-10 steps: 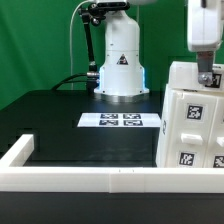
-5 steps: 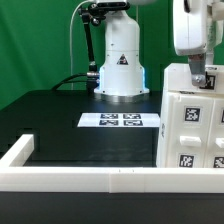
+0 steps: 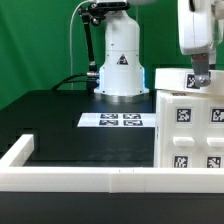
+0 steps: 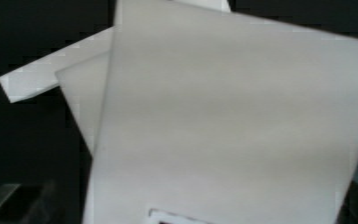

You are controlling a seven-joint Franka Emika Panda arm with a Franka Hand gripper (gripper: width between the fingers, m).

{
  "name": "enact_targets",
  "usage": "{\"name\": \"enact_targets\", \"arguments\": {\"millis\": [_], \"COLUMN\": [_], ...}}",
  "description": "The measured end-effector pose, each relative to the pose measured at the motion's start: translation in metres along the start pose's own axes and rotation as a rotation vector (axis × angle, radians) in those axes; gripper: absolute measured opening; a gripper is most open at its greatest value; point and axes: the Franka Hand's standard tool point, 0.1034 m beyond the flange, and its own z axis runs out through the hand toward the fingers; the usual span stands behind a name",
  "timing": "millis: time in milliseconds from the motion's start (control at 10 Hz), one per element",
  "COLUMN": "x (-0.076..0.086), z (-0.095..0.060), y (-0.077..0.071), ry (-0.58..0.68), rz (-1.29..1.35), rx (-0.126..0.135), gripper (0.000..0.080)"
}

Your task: Assemble cabinet

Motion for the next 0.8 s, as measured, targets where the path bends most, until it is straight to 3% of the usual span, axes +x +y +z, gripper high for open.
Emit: {"name": "enact_targets", "arguments": {"millis": [300, 500, 600, 700, 800], "x": [-0.009, -0.007, -0.007, -0.006, -0.009], "z": [-0.019, -0.015, -0.015, -0.014, -0.01], "y": [-0.004, -0.003, -0.002, 0.002, 0.005], "ry": [-0.026, -0.021, -0.018, -0.009, 0.007], "rz": [-0.013, -0.067, -0.091, -0.231, -0.33], "rx": [0.024, 0.019, 0.015, -0.019, -0.033], "gripper": [0.0797, 0.0797, 0.0797, 0.0797, 0.0797]}}
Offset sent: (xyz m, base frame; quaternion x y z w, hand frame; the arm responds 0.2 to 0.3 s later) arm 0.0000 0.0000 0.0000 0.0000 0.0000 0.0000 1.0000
